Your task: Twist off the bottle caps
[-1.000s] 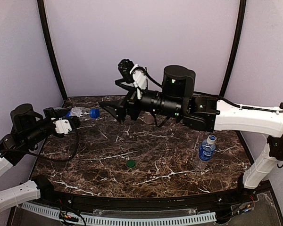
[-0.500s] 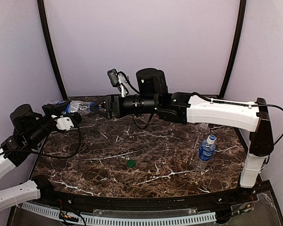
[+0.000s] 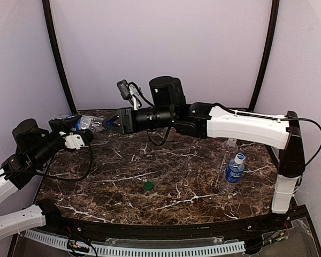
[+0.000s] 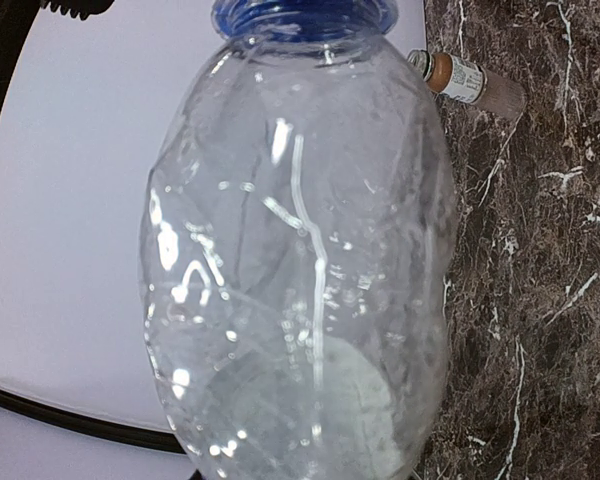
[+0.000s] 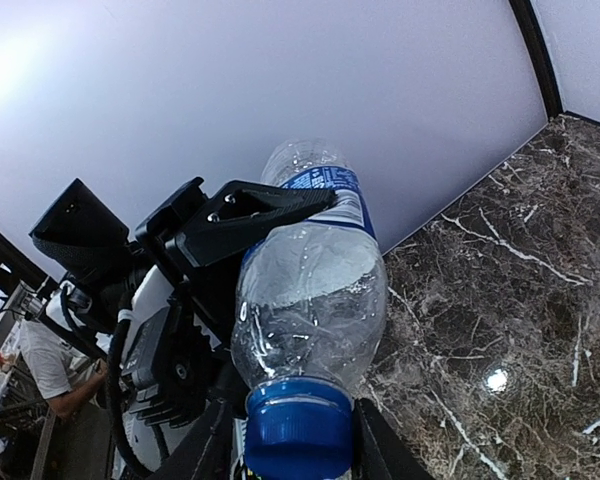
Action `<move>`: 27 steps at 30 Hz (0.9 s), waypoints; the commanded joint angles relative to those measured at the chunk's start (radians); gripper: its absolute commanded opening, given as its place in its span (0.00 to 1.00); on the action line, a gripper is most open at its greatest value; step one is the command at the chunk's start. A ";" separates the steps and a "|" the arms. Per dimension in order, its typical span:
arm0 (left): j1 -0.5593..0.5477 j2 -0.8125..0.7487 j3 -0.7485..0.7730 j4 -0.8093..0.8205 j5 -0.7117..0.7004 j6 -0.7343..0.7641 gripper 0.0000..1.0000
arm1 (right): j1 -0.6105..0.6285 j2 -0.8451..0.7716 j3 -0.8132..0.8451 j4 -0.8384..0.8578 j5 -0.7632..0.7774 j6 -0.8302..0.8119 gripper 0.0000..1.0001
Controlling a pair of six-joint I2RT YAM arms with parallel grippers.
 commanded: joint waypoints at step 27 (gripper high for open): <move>-0.005 0.016 0.191 -0.757 0.337 -0.089 0.26 | 0.360 -0.215 -0.358 -0.015 0.804 -1.820 0.00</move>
